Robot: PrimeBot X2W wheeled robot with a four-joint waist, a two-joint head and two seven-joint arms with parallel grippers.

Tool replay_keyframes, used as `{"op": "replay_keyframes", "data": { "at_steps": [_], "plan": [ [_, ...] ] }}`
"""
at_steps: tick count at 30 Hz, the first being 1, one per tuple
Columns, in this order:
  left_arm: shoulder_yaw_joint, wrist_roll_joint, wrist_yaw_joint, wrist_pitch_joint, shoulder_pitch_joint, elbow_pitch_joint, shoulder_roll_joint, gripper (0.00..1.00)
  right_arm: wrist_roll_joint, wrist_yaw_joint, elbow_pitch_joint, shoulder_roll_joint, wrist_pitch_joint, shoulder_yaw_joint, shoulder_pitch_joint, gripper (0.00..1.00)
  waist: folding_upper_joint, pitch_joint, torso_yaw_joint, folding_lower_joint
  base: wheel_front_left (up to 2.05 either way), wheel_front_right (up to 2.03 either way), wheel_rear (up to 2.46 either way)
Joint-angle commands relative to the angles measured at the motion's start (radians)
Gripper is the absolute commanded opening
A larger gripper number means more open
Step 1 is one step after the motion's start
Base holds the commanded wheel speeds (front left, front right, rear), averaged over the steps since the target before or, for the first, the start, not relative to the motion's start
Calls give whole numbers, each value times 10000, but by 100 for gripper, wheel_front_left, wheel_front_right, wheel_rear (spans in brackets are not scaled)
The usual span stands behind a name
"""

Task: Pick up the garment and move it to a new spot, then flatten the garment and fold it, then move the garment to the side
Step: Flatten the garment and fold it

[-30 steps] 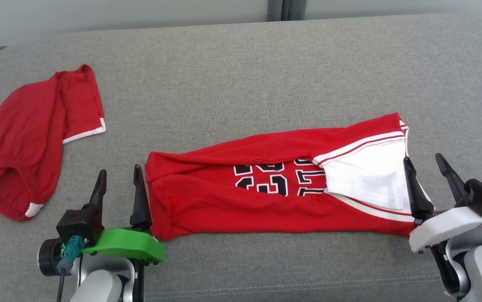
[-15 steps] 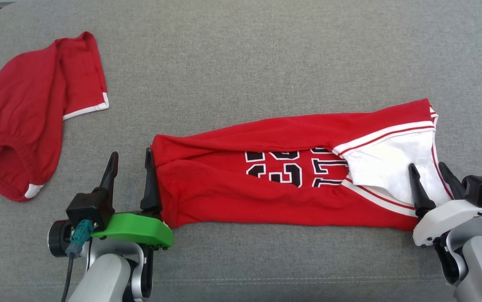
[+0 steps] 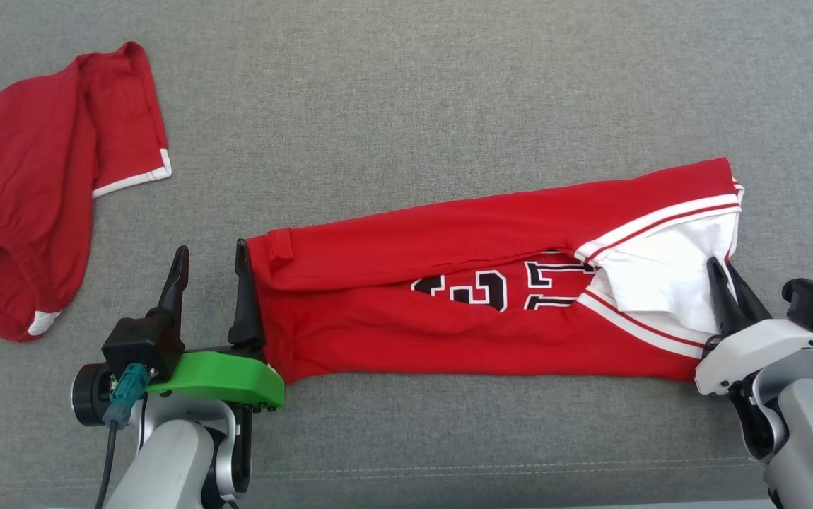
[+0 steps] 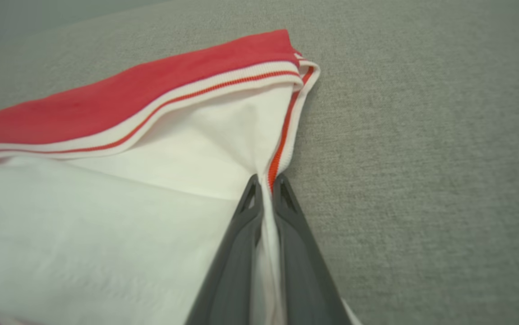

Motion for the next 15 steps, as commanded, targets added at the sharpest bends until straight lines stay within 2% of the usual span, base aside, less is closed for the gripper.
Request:
{"op": "replay_keyframes", "data": {
  "at_steps": [1, 7, 12, 15],
  "plan": [
    [47, 57, -40, -64, -100, -17, 22, 100, 103, -49, 149, -192, 20, -46, 179, 0, 0, -30, -85, -1, 0, 0, 0],
    [133, 129, -67, -54, -6, -53, 59, 100, 370, -46, -240, -632, -69, -814, 342, 0, 0, -109, -358, -1, 0, 0, 0],
    [124, 163, -51, -54, -89, -79, 62, 100, 124, -36, -641, -1063, -78, -1803, 634, 0, 0, -106, -528, -1, 0, 0, 0],
    [161, 164, -46, -55, -91, -81, 69, 100, -62, -36, -1038, -1099, -78, -2016, 687, 0, 0, -123, -662, -1, 0, 0, 0]
  ]
}}
